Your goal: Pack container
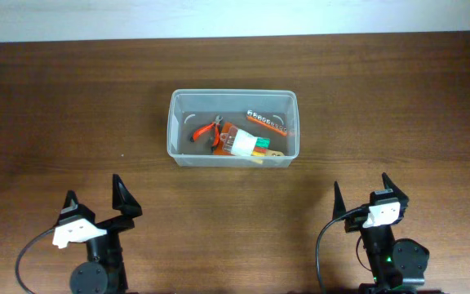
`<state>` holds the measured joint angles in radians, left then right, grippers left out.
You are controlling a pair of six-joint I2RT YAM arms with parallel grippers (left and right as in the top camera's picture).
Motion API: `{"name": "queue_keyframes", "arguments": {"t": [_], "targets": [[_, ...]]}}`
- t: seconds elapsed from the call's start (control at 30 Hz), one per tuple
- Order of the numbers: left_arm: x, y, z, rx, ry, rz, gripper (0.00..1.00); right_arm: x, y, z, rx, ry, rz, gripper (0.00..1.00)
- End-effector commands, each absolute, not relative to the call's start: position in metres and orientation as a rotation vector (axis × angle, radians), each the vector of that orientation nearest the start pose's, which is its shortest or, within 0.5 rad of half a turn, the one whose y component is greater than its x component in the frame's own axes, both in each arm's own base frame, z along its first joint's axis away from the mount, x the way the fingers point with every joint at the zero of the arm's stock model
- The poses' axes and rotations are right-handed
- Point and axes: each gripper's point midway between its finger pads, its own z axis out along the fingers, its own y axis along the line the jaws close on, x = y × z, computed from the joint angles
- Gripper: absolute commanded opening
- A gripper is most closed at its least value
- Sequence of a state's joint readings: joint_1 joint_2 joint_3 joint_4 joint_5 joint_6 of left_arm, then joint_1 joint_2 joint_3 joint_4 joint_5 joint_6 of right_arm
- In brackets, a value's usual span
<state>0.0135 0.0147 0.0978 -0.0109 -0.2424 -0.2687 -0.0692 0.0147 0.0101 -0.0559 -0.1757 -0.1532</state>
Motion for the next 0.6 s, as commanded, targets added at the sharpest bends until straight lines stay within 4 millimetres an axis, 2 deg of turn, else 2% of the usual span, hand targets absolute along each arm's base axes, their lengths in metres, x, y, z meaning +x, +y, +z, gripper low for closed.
{"name": "queue_keyframes", "arguments": {"t": [0.0, 0.07, 0.23, 0.43, 0.57], "targets": [[0.24, 0.043, 0.194, -0.389, 1.464, -0.022, 0.99, 0.245, 0.016, 0.16, -0.205, 1.62, -0.007, 0.99], [0.242, 0.041, 0.185, -0.384, 1.481, -0.03, 0.99, 0.245, 0.016, 0.16, -0.205, 1.62, -0.007, 0.98], [0.243, 0.038, 0.182, -0.369, 1.499, -0.044, 0.99, 0.245, 0.016, 0.16, -0.205, 1.619, -0.007, 0.99], [0.246, 0.009, 0.155, -0.251, 1.636, -0.163, 0.99, 0.245, 0.016, 0.16, -0.205, 1.62, -0.007, 0.99], [0.246, 0.008, 0.156, -0.162, 1.642, -0.087, 0.99, 0.245, 0.016, 0.16, -0.205, 1.62, -0.007, 0.99]]}}
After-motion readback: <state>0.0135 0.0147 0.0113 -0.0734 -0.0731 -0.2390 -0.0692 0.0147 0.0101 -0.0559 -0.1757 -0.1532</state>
